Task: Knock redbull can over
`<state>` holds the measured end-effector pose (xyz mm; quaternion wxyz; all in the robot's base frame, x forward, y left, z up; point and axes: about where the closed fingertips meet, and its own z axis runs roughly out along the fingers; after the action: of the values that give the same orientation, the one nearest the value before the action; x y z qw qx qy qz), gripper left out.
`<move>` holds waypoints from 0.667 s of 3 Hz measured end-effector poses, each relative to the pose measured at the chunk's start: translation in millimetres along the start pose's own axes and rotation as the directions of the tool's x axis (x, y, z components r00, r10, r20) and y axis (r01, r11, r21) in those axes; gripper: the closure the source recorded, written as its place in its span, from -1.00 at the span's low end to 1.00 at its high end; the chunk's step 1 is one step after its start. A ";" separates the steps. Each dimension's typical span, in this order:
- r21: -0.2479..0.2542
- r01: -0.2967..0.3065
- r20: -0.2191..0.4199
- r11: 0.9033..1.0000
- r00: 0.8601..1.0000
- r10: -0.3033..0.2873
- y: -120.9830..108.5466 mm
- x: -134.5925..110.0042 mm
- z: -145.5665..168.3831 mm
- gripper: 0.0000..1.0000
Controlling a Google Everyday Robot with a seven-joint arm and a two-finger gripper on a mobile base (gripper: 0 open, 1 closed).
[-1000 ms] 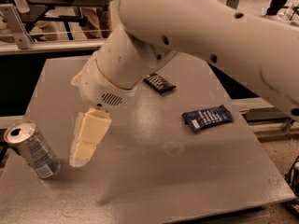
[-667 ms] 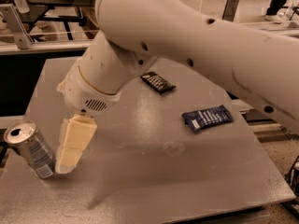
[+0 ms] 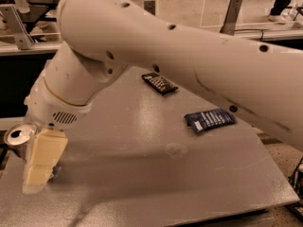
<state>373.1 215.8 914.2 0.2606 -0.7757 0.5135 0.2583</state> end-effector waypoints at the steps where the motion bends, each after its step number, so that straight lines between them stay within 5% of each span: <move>1: -0.017 0.007 -0.002 1.000 1.000 -0.007 -0.1 -3.2 7.6 -0.53; 2: -0.022 0.004 0.000 1.000 1.000 -0.004 -1.9 -4.0 8.4 -0.06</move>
Offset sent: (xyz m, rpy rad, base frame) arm 0.0064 0.0090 -0.0070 -0.0041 0.0360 0.0111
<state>372.4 224.7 911.0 0.2527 -0.7794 0.5092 0.2635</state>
